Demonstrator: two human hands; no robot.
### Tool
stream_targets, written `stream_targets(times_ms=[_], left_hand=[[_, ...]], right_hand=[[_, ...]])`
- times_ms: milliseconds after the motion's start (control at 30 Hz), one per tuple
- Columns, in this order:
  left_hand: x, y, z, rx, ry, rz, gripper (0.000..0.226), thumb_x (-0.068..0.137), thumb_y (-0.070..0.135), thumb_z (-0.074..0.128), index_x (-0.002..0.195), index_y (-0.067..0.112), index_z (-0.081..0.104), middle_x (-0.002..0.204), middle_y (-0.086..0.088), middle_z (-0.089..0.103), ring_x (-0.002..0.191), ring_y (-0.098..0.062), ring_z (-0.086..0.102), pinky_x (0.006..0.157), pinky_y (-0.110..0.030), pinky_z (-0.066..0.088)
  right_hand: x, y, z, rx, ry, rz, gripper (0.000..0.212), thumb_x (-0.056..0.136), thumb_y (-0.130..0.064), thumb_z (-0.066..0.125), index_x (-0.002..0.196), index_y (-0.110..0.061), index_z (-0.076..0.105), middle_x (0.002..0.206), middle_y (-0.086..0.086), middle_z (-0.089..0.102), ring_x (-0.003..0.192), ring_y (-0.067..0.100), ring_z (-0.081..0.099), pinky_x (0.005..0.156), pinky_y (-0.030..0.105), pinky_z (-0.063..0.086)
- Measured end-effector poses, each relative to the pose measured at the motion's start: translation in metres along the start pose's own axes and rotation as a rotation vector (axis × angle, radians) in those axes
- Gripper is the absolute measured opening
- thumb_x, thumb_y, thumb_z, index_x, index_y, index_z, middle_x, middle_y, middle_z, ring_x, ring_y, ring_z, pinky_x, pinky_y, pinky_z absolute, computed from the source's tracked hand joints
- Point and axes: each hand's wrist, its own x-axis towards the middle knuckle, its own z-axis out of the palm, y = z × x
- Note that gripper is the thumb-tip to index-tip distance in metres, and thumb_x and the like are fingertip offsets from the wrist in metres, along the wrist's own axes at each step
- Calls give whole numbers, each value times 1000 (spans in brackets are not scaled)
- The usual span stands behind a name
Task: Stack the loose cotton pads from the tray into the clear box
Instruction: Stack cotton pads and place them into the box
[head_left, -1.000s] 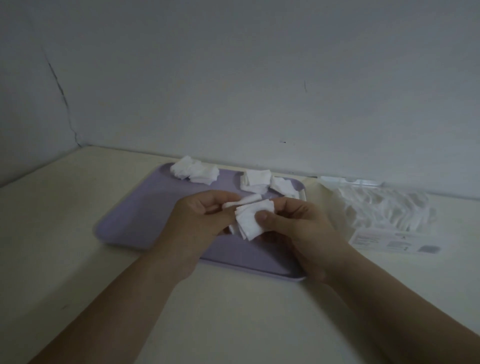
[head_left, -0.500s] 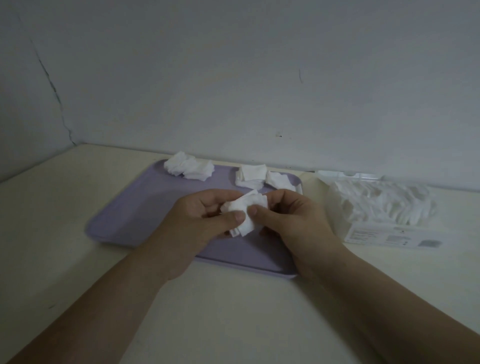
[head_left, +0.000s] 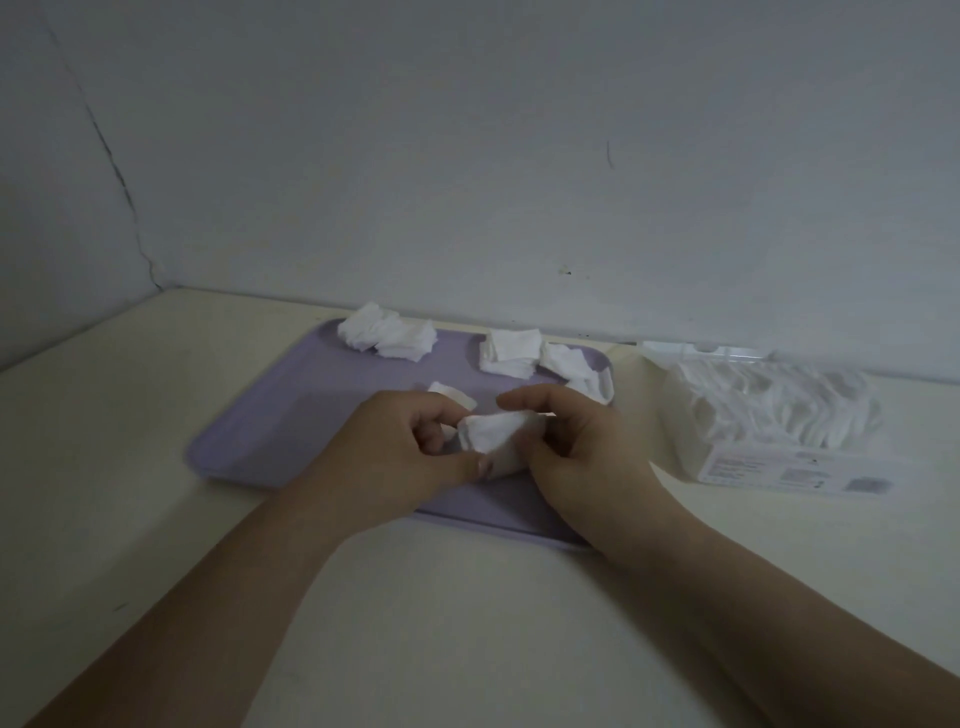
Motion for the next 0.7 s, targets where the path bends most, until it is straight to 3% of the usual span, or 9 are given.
stream_targets(times_ms=[100, 267, 367, 467, 533, 567, 633, 700], left_hand=[[-2, 4, 4, 8, -20, 20, 10, 83, 21, 82, 87, 15, 76, 58, 1, 41, 51, -7, 32, 47, -18, 24], [-2, 9, 14, 10, -11, 70, 7, 92, 19, 72, 87, 23, 74, 64, -1, 64, 58, -7, 51, 56, -24, 42], [-2, 13, 12, -56, -3, 40, 14, 92, 12, 71, 94, 25, 75, 73, -11, 69, 62, -8, 56, 60, -24, 46], [7, 8, 4, -58, 190, -38, 17, 90, 10, 70, 95, 25, 75, 73, 3, 70, 58, -4, 56, 60, -19, 47], [16, -3, -2, 170, 299, -82, 13, 90, 25, 71, 103, 22, 73, 94, 2, 72, 79, -10, 66, 78, -27, 53], [19, -7, -3, 310, 283, -109, 25, 89, 38, 70, 107, 19, 72, 104, -4, 70, 92, -20, 67, 87, -32, 53], [23, -13, -4, 492, 163, -190, 47, 81, 64, 56, 93, 20, 65, 105, -12, 62, 104, -35, 60, 90, -40, 50], [22, -10, -2, 507, 78, -252, 49, 68, 75, 45, 84, 29, 55, 102, -9, 57, 104, -35, 54, 91, -42, 49]], right_hand=[[0, -1, -2, -63, -48, -34, 35, 92, 2, 55, 104, -30, 64, 74, -27, 65, 72, -10, 60, 68, 4, 42], [-2, -8, 1, -48, -168, -35, 54, 95, 10, 47, 138, -21, 54, 124, -14, 60, 106, -30, 50, 93, -3, 35], [-1, -7, 0, -67, -128, -24, 53, 93, 11, 48, 136, -19, 58, 121, -11, 63, 102, -24, 54, 90, -3, 35], [2, -5, 0, -111, -53, 0, 41, 93, -1, 53, 120, -28, 67, 115, -10, 70, 102, -2, 62, 89, 4, 42], [2, -4, -1, -105, -34, 34, 38, 92, -5, 55, 116, -31, 67, 111, -11, 71, 99, 1, 63, 85, 4, 43], [2, -4, 0, -99, -31, 47, 37, 92, -6, 57, 117, -31, 67, 107, -12, 70, 94, -1, 62, 82, 3, 43], [2, -4, 0, -64, -11, 73, 35, 92, -7, 60, 118, -30, 67, 101, -14, 69, 85, -7, 61, 78, 2, 43], [3, -3, 0, -9, 33, 106, 33, 91, -7, 62, 114, -31, 68, 99, -13, 70, 84, -6, 62, 78, 4, 46]])
